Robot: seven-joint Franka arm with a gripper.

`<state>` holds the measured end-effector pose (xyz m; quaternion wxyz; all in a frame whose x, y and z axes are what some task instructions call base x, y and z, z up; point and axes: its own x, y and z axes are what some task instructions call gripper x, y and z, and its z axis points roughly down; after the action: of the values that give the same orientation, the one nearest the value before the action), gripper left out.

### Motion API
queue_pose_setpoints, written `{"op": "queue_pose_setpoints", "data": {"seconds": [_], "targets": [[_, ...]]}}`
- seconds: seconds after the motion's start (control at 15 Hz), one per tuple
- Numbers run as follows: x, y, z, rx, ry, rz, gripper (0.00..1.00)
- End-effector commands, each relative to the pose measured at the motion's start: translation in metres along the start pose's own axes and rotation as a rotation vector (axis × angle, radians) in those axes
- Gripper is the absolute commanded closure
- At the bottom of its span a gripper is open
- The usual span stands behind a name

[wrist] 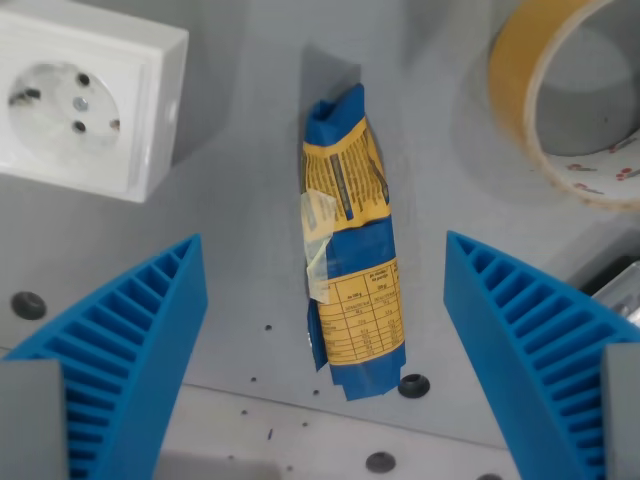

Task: Pick up the blue bag

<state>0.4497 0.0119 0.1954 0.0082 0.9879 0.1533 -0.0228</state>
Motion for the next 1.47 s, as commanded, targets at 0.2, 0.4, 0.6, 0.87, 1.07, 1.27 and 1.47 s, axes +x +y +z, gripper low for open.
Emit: {"op": "queue_pose_setpoints", "data": {"seconds": [0.2, 0.4, 0.6, 0.87, 1.07, 1.27, 1.47], "targets": [[-0.020, 0.002, 0.017, -0.064, 0.125, -0.173, 0.00], [-0.028, 0.000, 0.026, -0.069, 0.121, -0.190, 0.00], [-0.036, -0.001, 0.032, -0.074, 0.125, -0.200, 0.00], [-0.044, -0.002, 0.035, -0.078, 0.125, -0.202, 0.00], [-0.048, -0.004, 0.036, -0.081, 0.130, -0.197, 0.00], [-0.051, -0.006, 0.037, -0.083, 0.138, -0.188, 0.00], [-0.053, -0.007, 0.037, -0.083, 0.140, -0.183, 0.00]]}}
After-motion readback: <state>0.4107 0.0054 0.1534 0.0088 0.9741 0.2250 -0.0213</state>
